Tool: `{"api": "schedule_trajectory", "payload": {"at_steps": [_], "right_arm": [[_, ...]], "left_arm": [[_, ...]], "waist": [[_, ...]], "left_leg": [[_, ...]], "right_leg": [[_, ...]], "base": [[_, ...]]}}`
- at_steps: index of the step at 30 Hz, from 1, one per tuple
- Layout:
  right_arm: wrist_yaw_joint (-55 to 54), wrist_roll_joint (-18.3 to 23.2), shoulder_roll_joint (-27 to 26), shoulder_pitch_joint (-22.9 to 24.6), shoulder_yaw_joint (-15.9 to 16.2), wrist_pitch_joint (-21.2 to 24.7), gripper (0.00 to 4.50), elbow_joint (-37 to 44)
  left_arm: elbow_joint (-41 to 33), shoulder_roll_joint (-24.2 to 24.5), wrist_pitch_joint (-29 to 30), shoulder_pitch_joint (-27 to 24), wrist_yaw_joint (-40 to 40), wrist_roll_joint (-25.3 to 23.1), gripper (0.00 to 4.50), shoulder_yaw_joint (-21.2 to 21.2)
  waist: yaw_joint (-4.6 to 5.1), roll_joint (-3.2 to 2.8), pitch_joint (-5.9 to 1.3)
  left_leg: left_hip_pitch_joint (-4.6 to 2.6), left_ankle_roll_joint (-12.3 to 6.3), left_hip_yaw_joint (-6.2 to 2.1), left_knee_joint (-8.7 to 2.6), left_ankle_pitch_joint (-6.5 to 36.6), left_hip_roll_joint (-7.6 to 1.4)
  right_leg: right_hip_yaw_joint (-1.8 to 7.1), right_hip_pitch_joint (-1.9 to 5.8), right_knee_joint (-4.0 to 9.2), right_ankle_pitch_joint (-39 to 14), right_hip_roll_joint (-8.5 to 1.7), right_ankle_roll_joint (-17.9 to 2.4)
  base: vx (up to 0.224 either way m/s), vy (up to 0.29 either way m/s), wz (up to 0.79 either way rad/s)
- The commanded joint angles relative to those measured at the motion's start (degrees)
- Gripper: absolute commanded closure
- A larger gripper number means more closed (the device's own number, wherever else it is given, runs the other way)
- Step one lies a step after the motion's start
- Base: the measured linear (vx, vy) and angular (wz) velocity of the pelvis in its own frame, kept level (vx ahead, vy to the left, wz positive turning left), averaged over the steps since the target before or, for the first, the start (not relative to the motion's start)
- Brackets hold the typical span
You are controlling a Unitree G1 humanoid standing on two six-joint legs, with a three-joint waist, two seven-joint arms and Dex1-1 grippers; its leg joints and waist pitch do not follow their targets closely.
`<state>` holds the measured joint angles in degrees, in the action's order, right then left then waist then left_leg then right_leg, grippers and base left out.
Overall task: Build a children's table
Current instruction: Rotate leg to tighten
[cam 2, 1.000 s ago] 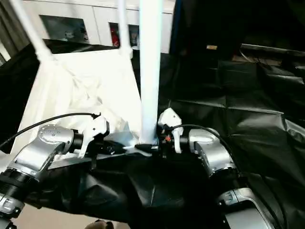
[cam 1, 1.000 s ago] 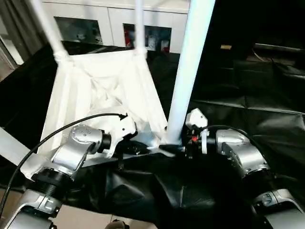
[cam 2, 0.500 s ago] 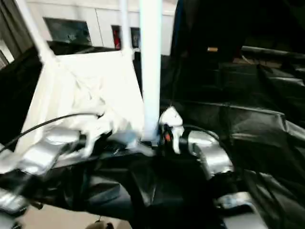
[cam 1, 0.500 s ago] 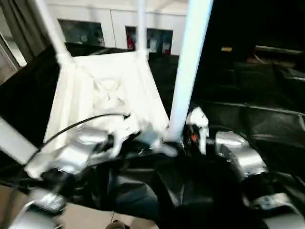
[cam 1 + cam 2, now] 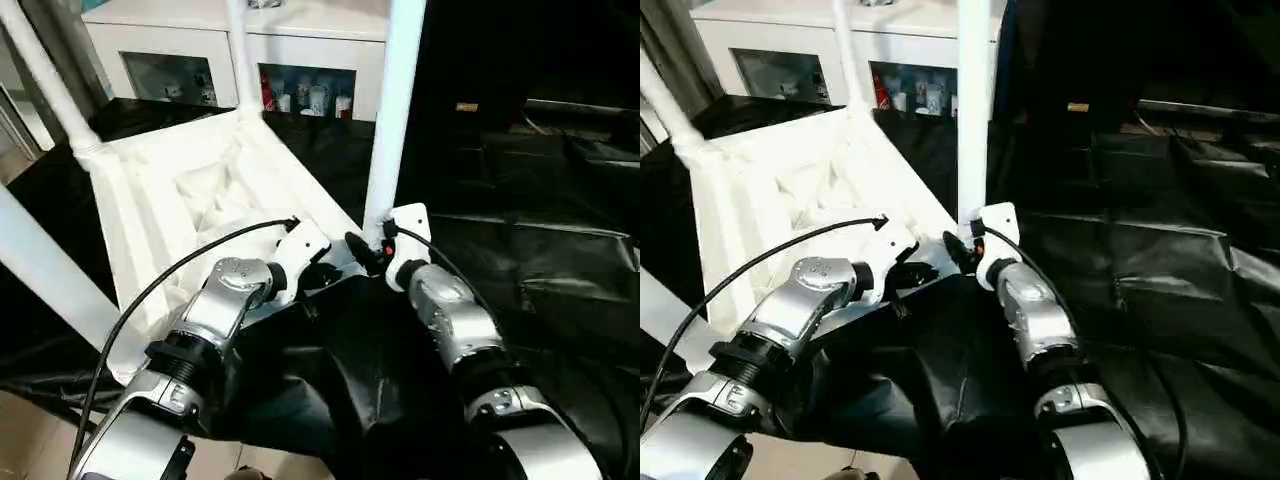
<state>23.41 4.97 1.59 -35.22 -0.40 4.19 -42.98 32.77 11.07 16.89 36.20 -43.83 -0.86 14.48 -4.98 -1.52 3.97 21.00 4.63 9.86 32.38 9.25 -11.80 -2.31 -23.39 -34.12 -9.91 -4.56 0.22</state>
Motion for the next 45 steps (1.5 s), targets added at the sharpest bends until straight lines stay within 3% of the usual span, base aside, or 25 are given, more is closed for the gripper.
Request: {"api": "schedule_trajectory", "payload": {"at_steps": [1, 6, 9, 12, 15, 16, 18, 21, 29, 31, 34, 37, 38, 39, 41, 45], "right_arm": [[11.7, 0.8, -1.3, 1.9, 6.7, 1.1, 0.61, 1.3], [25.3, 1.6, 6.1, 4.1, 9.8, 0.3, 0.61, 6.6], [33.2, 3.0, 11.0, 5.4, 10.5, 1.1, 0.61, 10.0], [38.5, 3.8, 14.2, 5.9, 10.1, 1.6, 0.61, 11.8], [41.1, 4.5, 15.6, 6.0, 9.7, 2.1, 0.61, 12.3], [42.0, 4.6, 16.1, 6.0, 9.5, 2.2, 0.61, 12.5], [42.5, 5.0, 16.2, 5.8, 9.5, 2.4, 0.74, 12.4], [43.7, 5.4, 16.5, 5.7, 10.2, 2.9, 0.96, 12.5], [43.4, 4.9, 15.2, 6.6, 11.0, 4.0, 1.67, 13.0], [39.6, 4.2, 14.0, 6.8, 10.2, 4.0, 1.7, 12.1], [27.6, 2.1, 10.6, 5.7, 7.7, 3.3, 1.75, 7.8], [15.9, 1.7, 6.4, 4.8, 4.6, 3.7, 1.76, 3.8], [12.4, 1.8, 4.9, 4.5, 3.8, 4.1, 1.76, 2.9], [9.2, 1.7, 3.5, 4.2, 3.2, 4.3, 1.76, 2.2], [5.2, 1.5, 1.7, 3.9, 2.6, 4.6, 1.76, 1.3], [3.5, 0.4, -2.5, 3.0, 4.2, 2.0, 1.76, 0.2]], "left_arm": [[-2.3, 0.0, -3.2, -0.1, -1.7, 1.5, 4.5, 0.1], [-7.3, 4.0, -4.0, -3.4, -11.5, 3.0, 4.5, 2.5], [-10.8, 7.0, -3.9, -5.7, -17.1, 4.4, 4.5, 3.4], [-13.8, 9.6, -3.1, -7.4, -21.9, 6.2, 4.5, 3.8], [-15.0, 11.4, -2.9, -8.3, -24.4, 6.5, 4.5, 4.1], [-15.1, 12.5, -3.1, -8.7, -25.3, 6.5, 4.5, 4.0], [-15.3, 13.2, -3.2, -9.0, -25.9, 6.4, 4.5, 3.8], [-15.8, 13.8, -2.9, -9.4, -26.5, 6.3, 4.5, 3.5], [-14.2, 12.6, -2.7, -8.8, -21.9, 5.7, 4.5, 2.0], [-12.8, 11.1, -2.3, -8.0, -18.1, 4.6, 4.5, 1.4], [-9.3, 8.1, -1.4, -5.7, -11.2, 3.3, 4.5, 0.0], [-5.0, 4.0, -1.2, -2.5, -4.1, 2.1, 4.5, -0.8], [-3.4, 2.5, -1.2, -1.3, -1.7, 1.7, 4.5, -0.9], [-2.1, 1.2, -1.1, -0.4, 0.2, 1.4, 4.5, -1.0], [-0.6, -0.4, -0.9, 0.8, 2.2, 1.2, 4.5, -1.2], [1.8, -3.5, -1.7, 2.7, 4.3, 0.3, 4.5, -0.7]], "waist": [[0.05, 0.51, -3.44], [-0.09, 0.11, -3.93], [-0.08, -0.28, -4.25], [-0.37, 0.04, -4.37], [-0.46, -0.01, -4.35], [-0.43, 0.62, -4.23], [-0.51, 0.28, -4.03], [-0.4, 0.49, -3.8], [-0.4, 0.61, -3.9], [-0.4, 0.81, -3.81], [-0.05, 0.83, -3.39], [0.2, 0.89, -3.27], [0.29, 0.55, -3.15], [0.23, 0.42, -3.2], [0.25, 0.45, -3.23], [0.15, 0.3, -3.41]], "left_leg": [[-0.26, -0.72, 0.01, -4.0, 17.3, -0.55], [-0.16, -1.96, 0.18, -3.58, 13.5, -0.76], [-0.15, -3.07, 0.33, -3.14, 10.6, -0.84], [0.05, -4.93, 0.51, -2.67, 8.4, -0.94], [0.06, -5.57, 0.57, -2.61, 8.4, -1.06], [0.04, -5.6, 0.67, -2.66, 8.7, -1.09], [0.04, -4.84, 0.58, -2.8, 10.0, -1.15], [-0.03, -3.5, 0.5, -3.04, 12.1, -1.17], [0.18, -3.78, 0.48, -2.83, 9.8, -0.97], [0.19, -3.63, 0.47, -2.89, 10.2, -0.95], [0.09, -2.01, 0.44, -3.18, 13.2, -0.77], [-0.07, 0.04, 0.18, -3.46, 15.6, -0.43], [-0.18, 0.23, 0.21, -3.57, 16.3, -0.5], [-0.49, 0.6, 0.18, -3.55, 17.2, -0.48], [-0.41, 0.79, 0.16, -3.61, 17.1, -0.38], [-0.28, 0.36, 0.14, -3.56, 16.9, -0.34]], "right_leg": [[1.62, 2.36, 4.59, -18.5, -2.71, -9.6], [1.57, 2.79, 3.85, -10.9, -2.64, -12.1], [1.37, 3.07, 2.93, -3.3, -2.28, -14.9], [1.3, 3.19, 2.33, 1.4, -2.27, -16.7], [1.27, 2.93, 2.38, -0.4, -2.34, -17.1], [1.26, 2.81, 2.55, -1.3, -2.32, -16.9], [1.3, 2.71, 2.73, -4.9, -2.52, -16.4], [1.41, 2.52, 3.06, -9.3, -2.55, -15.0], [1.43, 2.64, 2.77, -7.0, -2.56, -14.8], [1.47, 2.63, 2.91, -8.2, -2.63, -14.5], [1.6, 2.3, 3.64, -14.3, -2.74, -13.1], [1.62, 2.26, 4.25, -21.2, -2.81, -10.3], [1.73, 1.97, 4.56, -22.1, -2.69, -9.5], [1.78, 1.79, 4.65, -22.5, -2.68, -9.2], [1.76, 1.87, 4.68, -22.4, -2.64, -9.0], [1.73, 2.0, 4.53, -19.3, -2.58, -9.5]], "base": [[0.0, 0.0, 0.0], [0.0, 0.0, 0.0], [0.0, 0.0, 0.0], [0.0, 0.0, 0.0], [0.0, 0.0, 0.0], [0.0, 0.0, 0.0], [0.0, 0.0, 0.0], [0.0, 0.0, 0.0], [0.0, 0.0, 0.0], [0.0, 0.0, 0.0], [0.0, 0.0, 0.0], [0.0, 0.0, 0.0], [0.0, 0.0, 0.0], [0.0, 0.0, 0.0], [0.0, 0.0, 0.0], [0.0, 0.0, 0.0]]}}
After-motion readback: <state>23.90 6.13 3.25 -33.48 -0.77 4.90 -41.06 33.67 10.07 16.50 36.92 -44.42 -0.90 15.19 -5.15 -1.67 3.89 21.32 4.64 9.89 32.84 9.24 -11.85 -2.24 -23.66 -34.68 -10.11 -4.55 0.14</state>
